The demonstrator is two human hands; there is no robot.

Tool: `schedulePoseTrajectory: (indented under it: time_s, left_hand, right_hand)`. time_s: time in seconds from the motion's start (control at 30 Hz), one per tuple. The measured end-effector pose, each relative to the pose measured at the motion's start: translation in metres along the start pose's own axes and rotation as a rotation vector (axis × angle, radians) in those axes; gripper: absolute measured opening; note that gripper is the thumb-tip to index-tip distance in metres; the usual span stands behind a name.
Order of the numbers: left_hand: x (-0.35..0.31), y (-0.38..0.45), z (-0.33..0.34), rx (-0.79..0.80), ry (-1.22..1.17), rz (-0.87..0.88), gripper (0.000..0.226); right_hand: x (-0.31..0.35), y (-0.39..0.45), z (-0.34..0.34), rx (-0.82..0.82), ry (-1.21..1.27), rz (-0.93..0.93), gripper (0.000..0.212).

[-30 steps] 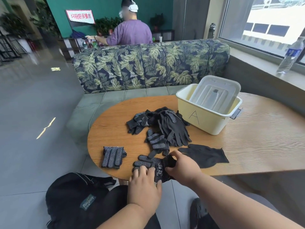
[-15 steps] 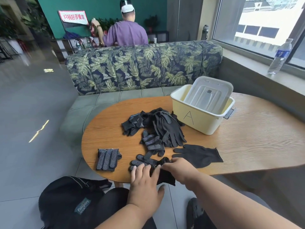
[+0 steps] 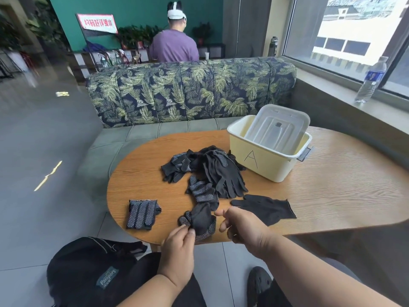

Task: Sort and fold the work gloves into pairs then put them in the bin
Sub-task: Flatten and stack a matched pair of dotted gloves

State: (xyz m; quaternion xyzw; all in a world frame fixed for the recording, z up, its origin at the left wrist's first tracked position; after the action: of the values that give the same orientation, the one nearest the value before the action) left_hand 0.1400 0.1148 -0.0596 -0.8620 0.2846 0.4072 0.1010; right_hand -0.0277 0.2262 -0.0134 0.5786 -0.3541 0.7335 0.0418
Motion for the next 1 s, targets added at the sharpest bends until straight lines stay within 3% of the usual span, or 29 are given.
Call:
schedulePoseTrajectory:
  time_s: [0.07,0.17,0.23,0.3,0.37,0.43,0.53,0.6,0.77,1.0]
  left_hand:
    - [0.001,0.004,-0.005,-0.046,-0.111,-0.111,0.037]
    - [0.003,0.012,-0.004,-0.026,0.018,-0.176,0.027]
    - [0.002,0.015,0.000,-0.009,0.178,-0.182,0.040]
    - [0.002,0.014,0.002,-0.044,0.199,-0.156,0.057]
    - [0.002,0.014,0.000,-0.066,0.155,-0.141,0.061]
    - [0.001,0.012,-0.006,-0.101,0.158,-0.077,0.049]
    - [-0.011,0.006,-0.012,-0.159,0.342,0.266,0.029]
    - [-0.016,0.003,-0.011,-0.108,0.449,0.355,0.028]
    - [-0.006,0.002,-0.005,0.117,0.621,0.271,0.057]
    - [-0.003,0.009,-0.008,0.095,0.460,0.267,0.044]
  right_hand:
    - [-0.003,0.002,0.003,-0.032,-0.138,-0.104,0.039]
    - [-0.013,0.013,0.009,-0.045,-0.550,-0.257,0.038]
    - [-0.018,0.017,0.015,-0.044,-0.840,-0.336,0.045]
    - [-0.024,0.020,0.019,-0.051,-0.943,-0.373,0.051]
    - [-0.027,0.023,0.021,-0.068,-0.997,-0.416,0.053]
    - [-0.028,0.025,0.023,-0.080,-1.029,-0.449,0.054]
    - [-0.029,0.026,0.023,-0.083,-1.045,-0.494,0.054]
    - [-0.029,0.027,0.023,-0.077,-1.048,-0.514,0.054]
    - [-0.029,0.030,0.024,-0.086,-1.049,-0.531,0.055]
    - [-0.020,0.027,0.026,-0.197,-1.105,-0.563,0.035]
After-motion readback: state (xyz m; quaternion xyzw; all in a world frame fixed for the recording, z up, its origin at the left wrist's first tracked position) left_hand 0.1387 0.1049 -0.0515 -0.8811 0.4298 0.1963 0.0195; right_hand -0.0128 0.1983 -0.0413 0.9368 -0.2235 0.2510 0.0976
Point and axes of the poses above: each hand's wrist, its own y-axis towards the middle knuckle, its own z-axis out of the palm, x = y × z, the point moved 3 cm from there along y, towards the middle knuckle, and after that the axes turned 4 degrees about y, right-handed, at the moved point
